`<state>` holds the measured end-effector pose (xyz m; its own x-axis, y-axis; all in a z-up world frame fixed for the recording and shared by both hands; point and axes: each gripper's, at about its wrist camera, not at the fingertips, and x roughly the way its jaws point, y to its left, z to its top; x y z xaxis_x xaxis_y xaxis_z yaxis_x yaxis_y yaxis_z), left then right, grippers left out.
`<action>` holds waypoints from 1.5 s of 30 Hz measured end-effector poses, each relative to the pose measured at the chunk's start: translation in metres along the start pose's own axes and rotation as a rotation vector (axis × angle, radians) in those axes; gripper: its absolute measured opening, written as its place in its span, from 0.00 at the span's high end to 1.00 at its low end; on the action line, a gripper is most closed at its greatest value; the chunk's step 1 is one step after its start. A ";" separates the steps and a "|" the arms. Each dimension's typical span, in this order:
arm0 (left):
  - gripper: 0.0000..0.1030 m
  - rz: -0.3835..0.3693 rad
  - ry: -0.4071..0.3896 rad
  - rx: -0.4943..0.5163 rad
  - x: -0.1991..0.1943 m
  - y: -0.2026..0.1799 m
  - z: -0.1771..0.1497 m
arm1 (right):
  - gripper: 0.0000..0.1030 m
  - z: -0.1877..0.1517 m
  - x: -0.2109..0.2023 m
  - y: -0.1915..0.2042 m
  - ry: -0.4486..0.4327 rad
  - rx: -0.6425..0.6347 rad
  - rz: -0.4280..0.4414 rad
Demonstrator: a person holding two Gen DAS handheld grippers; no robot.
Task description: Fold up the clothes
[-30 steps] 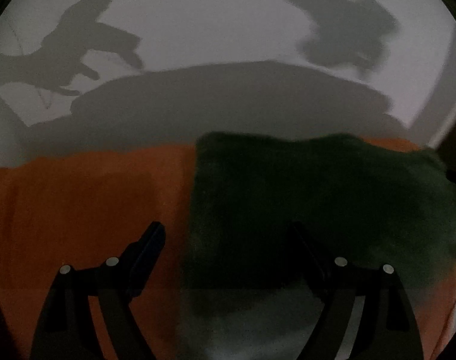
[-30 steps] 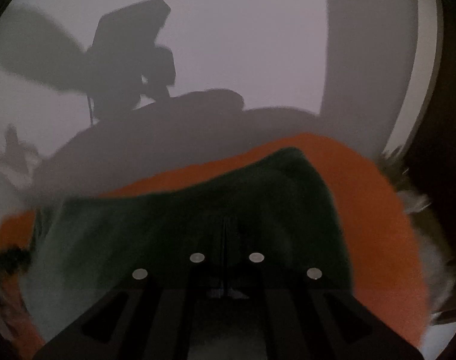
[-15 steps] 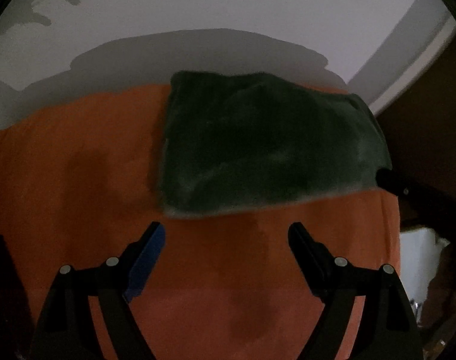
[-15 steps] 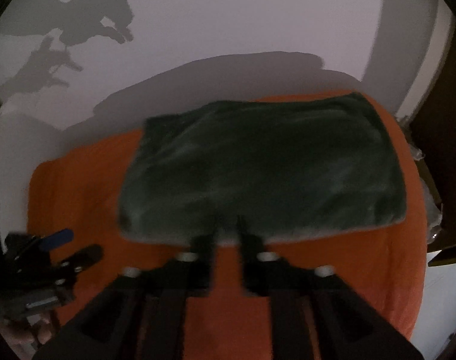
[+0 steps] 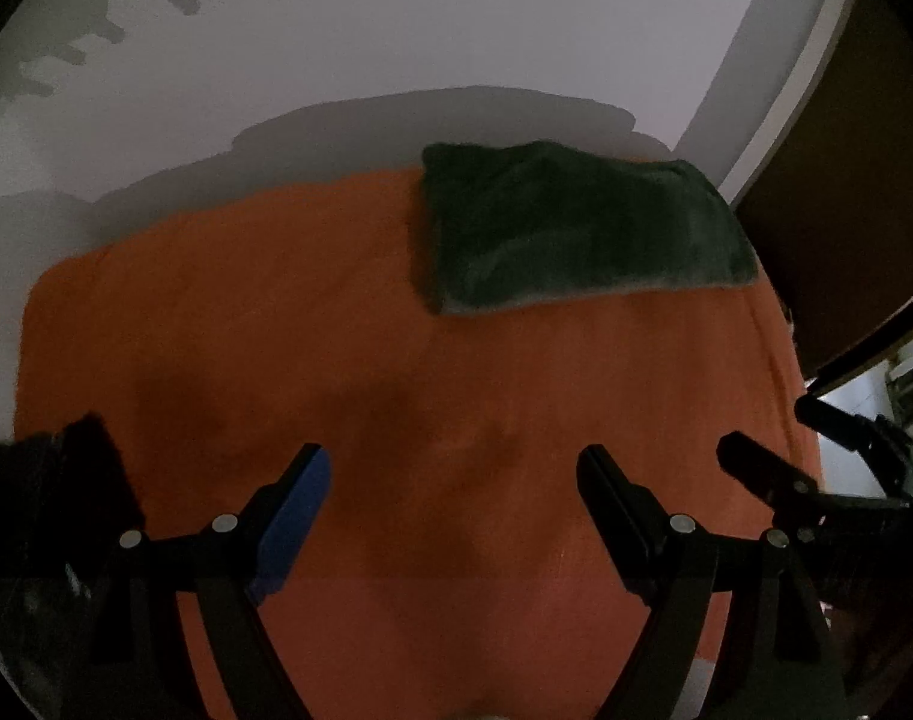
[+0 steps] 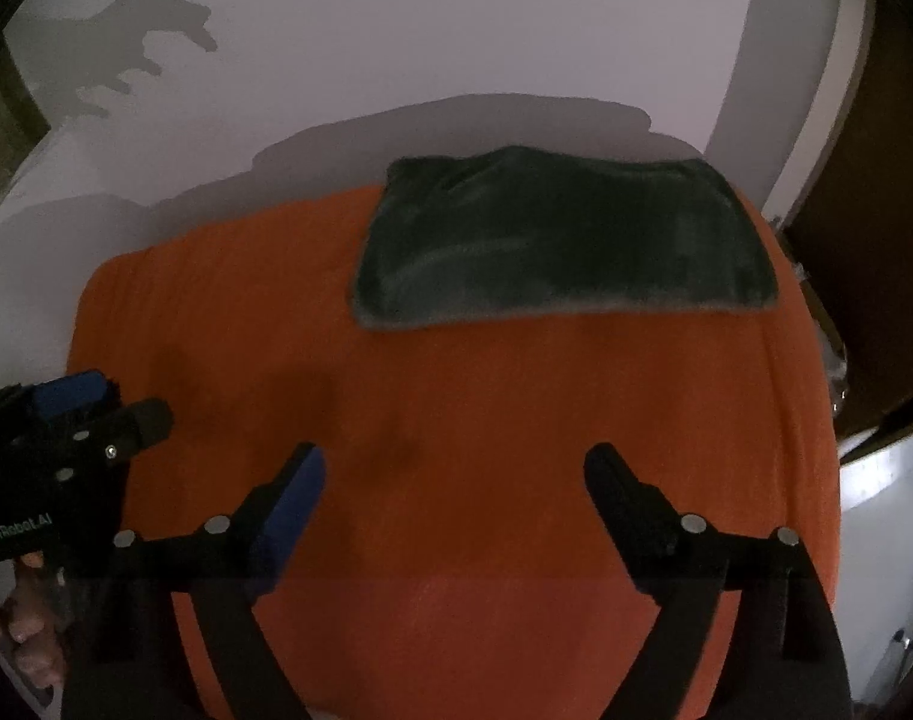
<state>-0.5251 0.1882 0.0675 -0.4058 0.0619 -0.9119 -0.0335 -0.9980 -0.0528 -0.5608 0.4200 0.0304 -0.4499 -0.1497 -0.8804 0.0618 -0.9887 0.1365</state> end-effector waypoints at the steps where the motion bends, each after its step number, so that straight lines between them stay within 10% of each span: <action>1: 0.17 0.008 -0.001 0.003 -0.005 0.001 -0.011 | 0.13 -0.012 -0.005 0.007 0.006 0.005 0.007; 13: 0.17 0.049 0.033 0.029 -0.033 0.002 -0.091 | 0.12 -0.086 -0.036 0.040 0.046 -0.006 0.024; 45: 0.17 0.040 -0.054 -0.123 -0.048 0.000 -0.097 | 0.09 -0.112 -0.055 0.055 0.071 -0.072 0.075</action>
<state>-0.4169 0.1840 0.0720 -0.4534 0.0189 -0.8911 0.0948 -0.9931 -0.0693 -0.4331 0.3727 0.0351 -0.3777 -0.2210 -0.8992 0.1584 -0.9722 0.1725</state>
